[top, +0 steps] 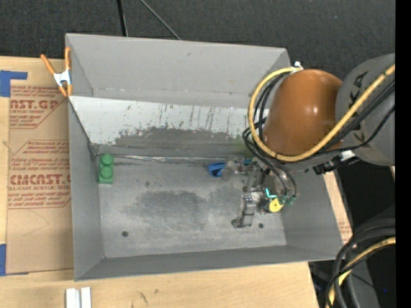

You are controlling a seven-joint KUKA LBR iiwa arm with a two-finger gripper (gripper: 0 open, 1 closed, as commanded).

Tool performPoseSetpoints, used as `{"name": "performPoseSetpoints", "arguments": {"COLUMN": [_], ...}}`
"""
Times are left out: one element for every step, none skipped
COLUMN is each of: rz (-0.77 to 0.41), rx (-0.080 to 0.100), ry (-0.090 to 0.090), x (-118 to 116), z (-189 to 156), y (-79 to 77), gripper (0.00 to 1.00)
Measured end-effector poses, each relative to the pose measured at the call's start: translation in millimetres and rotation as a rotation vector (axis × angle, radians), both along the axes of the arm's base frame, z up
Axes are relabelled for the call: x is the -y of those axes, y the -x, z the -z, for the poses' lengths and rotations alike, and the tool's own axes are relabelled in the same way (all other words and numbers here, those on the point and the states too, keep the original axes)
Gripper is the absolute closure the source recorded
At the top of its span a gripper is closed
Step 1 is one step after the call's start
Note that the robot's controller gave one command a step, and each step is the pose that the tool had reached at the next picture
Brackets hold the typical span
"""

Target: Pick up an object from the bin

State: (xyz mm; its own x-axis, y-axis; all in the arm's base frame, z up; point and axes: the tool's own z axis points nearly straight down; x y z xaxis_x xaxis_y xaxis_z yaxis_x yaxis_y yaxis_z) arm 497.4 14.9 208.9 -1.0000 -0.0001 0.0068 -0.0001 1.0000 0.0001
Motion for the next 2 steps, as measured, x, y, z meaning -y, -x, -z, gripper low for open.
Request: {"name": "performPoseSetpoints", "arguments": {"rz": [-0.191, -0.126], "rx": [0.006, 0.007], "ry": [0.0, 0.001], "x": [39, 108], "z": [25, 105], "y": [-9.9, -68.9], "gripper": [0.0, 0.0]}}
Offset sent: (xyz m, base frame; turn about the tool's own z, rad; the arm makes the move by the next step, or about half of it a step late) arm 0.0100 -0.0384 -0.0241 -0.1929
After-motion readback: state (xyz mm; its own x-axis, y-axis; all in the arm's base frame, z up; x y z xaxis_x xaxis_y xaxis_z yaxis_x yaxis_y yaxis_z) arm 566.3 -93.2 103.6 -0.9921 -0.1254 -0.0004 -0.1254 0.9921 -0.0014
